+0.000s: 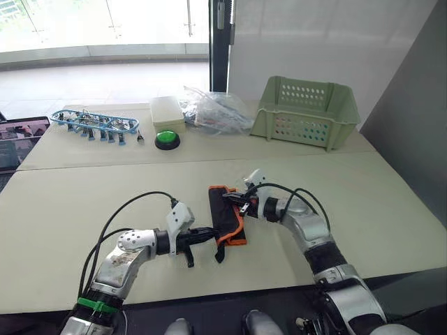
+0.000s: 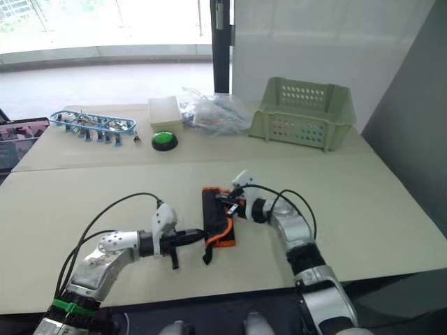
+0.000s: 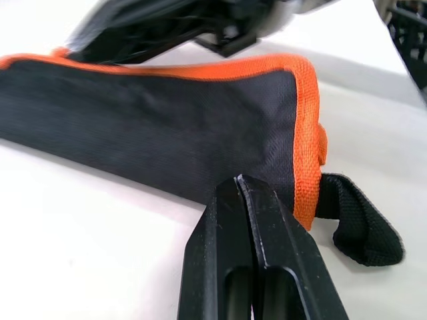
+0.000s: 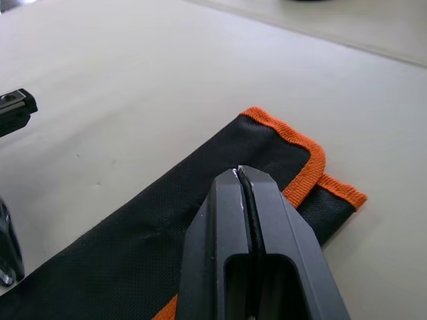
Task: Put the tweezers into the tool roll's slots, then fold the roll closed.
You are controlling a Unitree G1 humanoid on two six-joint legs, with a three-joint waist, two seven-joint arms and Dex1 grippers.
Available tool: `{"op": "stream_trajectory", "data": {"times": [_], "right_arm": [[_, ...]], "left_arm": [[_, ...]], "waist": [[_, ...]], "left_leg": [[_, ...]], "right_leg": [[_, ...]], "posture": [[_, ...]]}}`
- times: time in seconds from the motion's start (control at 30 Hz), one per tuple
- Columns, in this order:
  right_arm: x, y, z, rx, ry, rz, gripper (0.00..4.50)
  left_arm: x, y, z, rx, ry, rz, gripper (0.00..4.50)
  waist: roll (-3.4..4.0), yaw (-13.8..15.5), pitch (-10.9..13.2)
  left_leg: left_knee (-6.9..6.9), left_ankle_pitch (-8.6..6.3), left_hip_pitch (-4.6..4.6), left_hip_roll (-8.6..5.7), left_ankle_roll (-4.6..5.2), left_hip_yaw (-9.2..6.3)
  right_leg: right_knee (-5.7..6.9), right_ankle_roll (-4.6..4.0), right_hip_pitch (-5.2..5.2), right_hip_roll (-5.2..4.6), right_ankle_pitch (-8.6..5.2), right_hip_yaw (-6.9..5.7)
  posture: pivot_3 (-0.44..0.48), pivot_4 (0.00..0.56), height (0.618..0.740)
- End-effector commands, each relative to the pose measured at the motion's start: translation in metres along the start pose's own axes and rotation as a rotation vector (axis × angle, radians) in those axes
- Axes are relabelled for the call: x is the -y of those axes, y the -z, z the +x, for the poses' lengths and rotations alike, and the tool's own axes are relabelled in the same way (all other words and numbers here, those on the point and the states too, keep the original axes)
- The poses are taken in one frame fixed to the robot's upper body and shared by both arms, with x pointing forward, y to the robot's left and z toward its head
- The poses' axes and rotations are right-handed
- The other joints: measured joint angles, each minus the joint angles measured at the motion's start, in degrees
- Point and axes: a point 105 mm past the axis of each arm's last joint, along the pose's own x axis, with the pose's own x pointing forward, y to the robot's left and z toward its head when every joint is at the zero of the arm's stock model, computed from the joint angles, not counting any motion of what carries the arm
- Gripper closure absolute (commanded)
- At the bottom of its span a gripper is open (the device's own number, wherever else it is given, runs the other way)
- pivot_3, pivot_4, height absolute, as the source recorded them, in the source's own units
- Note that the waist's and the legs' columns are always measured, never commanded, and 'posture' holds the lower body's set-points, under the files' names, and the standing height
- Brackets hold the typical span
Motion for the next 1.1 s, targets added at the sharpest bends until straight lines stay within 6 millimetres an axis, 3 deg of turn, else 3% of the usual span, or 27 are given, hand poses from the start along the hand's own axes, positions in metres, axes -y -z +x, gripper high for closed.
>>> {"op": "stream_trajectory", "data": {"times": [0.03, 0.13, 0.2, 0.33, 0.5, 0.6, 0.73, 1.1], "right_arm": [[0.002, -0.034, -0.038, 0.096, 0.038, -0.043, 4.50], [0.004, -0.029, -0.070, 0.065, 0.087, -0.076, 3.65], [0.004, -0.025, -0.092, 0.046, 0.109, -0.082, 2.94], [0.014, 0.001, -0.156, -0.048, 0.223, -0.093, 1.63], [0.024, 0.022, -0.200, -0.106, 0.327, -0.064, 0.02], [0.031, 0.032, -0.218, -0.137, 0.373, -0.056, 0.00], [0.037, 0.038, -0.227, -0.156, 0.405, -0.057, 0.00], [0.043, 0.040, -0.227, -0.151, 0.439, -0.077, 0.00]], "left_arm": [[-0.003, -0.034, -0.032, 0.085, -0.049, 0.064, 4.47], [-0.009, -0.038, -0.059, 0.073, -0.119, 0.083, 4.50], [-0.014, -0.034, -0.081, 0.046, -0.181, 0.093, 3.93], [-0.024, -0.002, -0.144, -0.106, -0.330, 0.068, 2.67], [-0.034, 0.007, -0.182, -0.123, -0.447, 0.054, 1.06], [-0.038, 0.013, -0.194, -0.125, -0.499, 0.046, 0.04], [-0.037, 0.021, -0.202, -0.133, -0.523, 0.009, 0.04], [-0.044, 0.016, -0.205, -0.132, -0.563, 0.019, 0.04]], "waist": [[0.00, 0.2, 0.0], [0.01, 0.6, 0.0], [0.01, 0.7, 0.0], [0.01, 1.1, 0.1], [-0.10, 1.4, 0.3], [-0.11, 1.4, 0.3], [-0.11, 1.1, 0.3], [-0.11, 1.2, 0.3]], "left_leg": [[0.00, 0.00, -0.03, 0.00, 0.00, -0.01], [-0.04, -0.08, 0.00, 0.01, 0.08, 0.00], [-0.04, -0.09, -0.03, 0.00, 0.08, 0.06], [-0.04, -0.10, 0.00, 0.00, 0.08, 0.14], [0.01, -0.09, 0.24, 0.01, 0.08, 0.24], [0.04, -0.08, 0.44, 0.05, 0.08, 0.41], [0.05, -0.08, 0.44, 0.06, 0.08, 0.45], [0.02, -0.08, 0.38, 0.06, 0.08, 0.46]], "right_leg": [[-0.01, -0.01, -0.02, 0.00, 0.01, -0.02], [-0.19, 0.01, 0.05, -0.01, -0.02, -0.06], [-0.30, 0.27, 0.05, -0.04, -0.18, -0.05], [-0.37, 0.28, 0.07, -0.08, -0.29, -0.04], [-0.33, 0.07, 0.18, -0.14, -0.55, -0.06], [-0.32, -0.06, 0.32, -0.22, -0.61, -0.04], [-0.28, -0.06, 0.31, -0.21, -0.60, -0.03], [-0.24, 0.33, 0.27, -0.20, -0.36, -0.04]], "posture": [[0.000, 0.150, 0.725], [0.000, 0.150, 0.725], [0.000, 0.150, 0.725], [0.000, 0.150, 0.725], [0.000, 0.150, 0.725], [0.000, 0.150, 0.725], [0.000, 0.150, 0.725], [0.000, 0.150, 0.725]]}}
